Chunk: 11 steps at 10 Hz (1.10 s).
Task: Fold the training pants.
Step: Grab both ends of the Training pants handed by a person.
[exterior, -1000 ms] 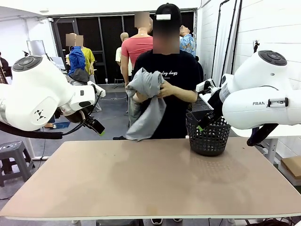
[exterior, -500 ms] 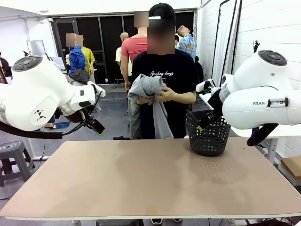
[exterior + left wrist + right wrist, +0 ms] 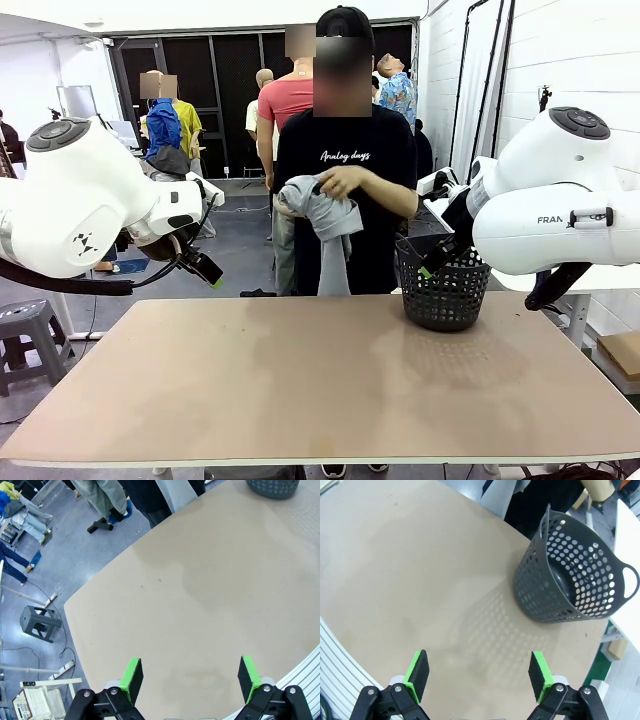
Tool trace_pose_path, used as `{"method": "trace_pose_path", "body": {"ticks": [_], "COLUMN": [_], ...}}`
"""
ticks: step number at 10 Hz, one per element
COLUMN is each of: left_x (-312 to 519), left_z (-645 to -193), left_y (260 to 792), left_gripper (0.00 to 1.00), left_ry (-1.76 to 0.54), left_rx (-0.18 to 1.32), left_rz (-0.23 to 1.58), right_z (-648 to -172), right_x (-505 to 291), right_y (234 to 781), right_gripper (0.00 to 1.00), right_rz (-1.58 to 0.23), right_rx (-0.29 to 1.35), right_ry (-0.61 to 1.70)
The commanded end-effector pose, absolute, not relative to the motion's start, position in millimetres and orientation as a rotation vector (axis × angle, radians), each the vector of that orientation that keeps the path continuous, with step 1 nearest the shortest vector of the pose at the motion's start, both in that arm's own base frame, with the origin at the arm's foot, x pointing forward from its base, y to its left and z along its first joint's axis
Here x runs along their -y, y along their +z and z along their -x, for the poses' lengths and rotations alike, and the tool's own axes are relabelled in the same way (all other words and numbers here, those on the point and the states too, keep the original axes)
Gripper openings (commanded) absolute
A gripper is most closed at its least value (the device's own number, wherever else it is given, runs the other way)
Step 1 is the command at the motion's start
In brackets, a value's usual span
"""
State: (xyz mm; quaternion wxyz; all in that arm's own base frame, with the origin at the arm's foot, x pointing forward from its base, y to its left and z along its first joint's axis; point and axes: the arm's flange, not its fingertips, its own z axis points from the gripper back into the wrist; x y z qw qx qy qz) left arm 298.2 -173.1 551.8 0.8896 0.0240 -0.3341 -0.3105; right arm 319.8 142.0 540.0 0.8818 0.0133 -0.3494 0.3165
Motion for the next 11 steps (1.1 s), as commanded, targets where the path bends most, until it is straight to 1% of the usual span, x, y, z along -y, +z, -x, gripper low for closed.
{"method": "trace_pose_path", "body": {"ticks": [1,11], "left_x": [170.9,170.9], "left_z": [-299.8,-299.8], "left_y": [551.4,551.4], "left_gripper": [1.0,1.0], "left_ry": [-0.666,-0.666], "left_rx": [0.692,0.692], "left_rz": [-0.055,-0.055], "right_z": [-320.3,-320.3], "right_x": [-140.9,-140.9], "right_y": [539.9,539.9], "right_gripper": [1.0,1.0], "right_rz": [-0.03,-0.03], "right_rx": [0.727,0.727], "right_ry": [0.658,0.658]}}
